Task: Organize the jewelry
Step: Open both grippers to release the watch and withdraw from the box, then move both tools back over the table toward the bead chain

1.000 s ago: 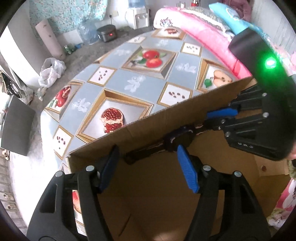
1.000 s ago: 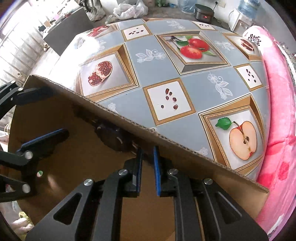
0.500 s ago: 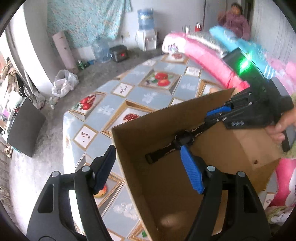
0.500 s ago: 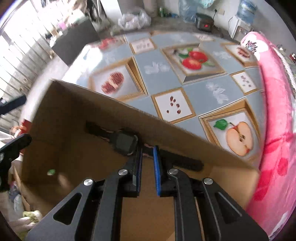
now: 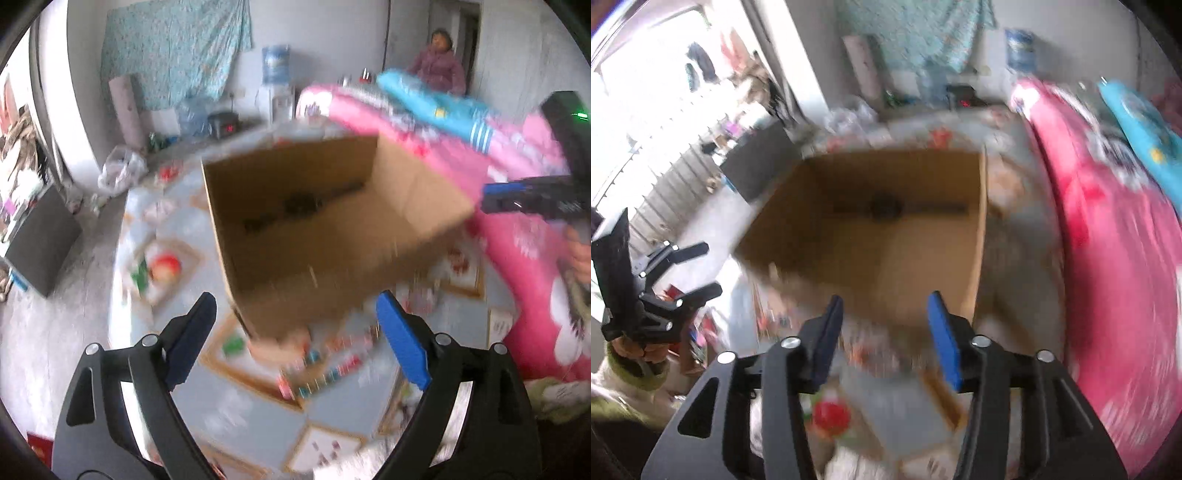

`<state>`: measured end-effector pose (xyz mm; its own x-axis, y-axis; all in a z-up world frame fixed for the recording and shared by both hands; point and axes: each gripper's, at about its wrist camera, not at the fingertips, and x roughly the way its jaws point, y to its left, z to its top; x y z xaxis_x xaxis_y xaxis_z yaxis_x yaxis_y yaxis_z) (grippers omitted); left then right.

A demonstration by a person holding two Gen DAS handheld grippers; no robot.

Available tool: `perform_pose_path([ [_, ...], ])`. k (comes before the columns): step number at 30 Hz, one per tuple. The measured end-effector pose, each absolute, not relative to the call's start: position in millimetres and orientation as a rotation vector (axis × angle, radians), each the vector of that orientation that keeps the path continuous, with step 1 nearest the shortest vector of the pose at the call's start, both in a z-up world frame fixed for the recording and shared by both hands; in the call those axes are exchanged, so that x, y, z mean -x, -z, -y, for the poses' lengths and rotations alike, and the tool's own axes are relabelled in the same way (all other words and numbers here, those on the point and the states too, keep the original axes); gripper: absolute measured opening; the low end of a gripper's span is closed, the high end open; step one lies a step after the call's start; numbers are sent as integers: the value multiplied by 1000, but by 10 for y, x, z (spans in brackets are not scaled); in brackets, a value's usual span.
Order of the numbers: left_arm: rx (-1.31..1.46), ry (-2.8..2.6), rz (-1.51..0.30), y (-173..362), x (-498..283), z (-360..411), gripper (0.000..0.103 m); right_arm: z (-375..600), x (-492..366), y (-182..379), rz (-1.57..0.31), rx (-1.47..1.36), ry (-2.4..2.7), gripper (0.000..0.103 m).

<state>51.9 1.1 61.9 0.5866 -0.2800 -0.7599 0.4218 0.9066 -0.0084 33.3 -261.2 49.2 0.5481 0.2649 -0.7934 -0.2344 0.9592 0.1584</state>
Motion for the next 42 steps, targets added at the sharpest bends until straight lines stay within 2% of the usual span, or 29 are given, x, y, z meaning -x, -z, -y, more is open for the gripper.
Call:
perform_pose_path([
  [4, -181, 388, -971, -86, -313, 147, 85, 2447, 57, 72, -1007, 10, -161, 59],
  [6, -156, 370, -1032, 169, -285, 210, 85, 2354, 146, 402, -1054, 16, -99, 59],
  [10, -124, 315, -1112, 495, -206, 284, 84, 2299, 201, 710, -1085, -11, -39, 59],
  [15, -174, 262, -1086, 562, -123, 397, 87, 2272, 202, 783, -1068, -3, 15, 72],
  [17, -165, 253, -1100, 578, -145, 417, 89, 2264, 166, 845, -1086, 2, 17, 73],
  [21, -162, 237, -1120, 591, -202, 405, 95, 2213, 111, 891, -1089, 29, 30, 82],
  [27, -156, 222, -1130, 620, -215, 397, 96, 2240, 51, 940, -1110, 12, 36, 97],
  [42, -154, 217, -1126, 613, -263, 391, 96, 2221, -100, 938, -1145, 8, 36, 97],
])
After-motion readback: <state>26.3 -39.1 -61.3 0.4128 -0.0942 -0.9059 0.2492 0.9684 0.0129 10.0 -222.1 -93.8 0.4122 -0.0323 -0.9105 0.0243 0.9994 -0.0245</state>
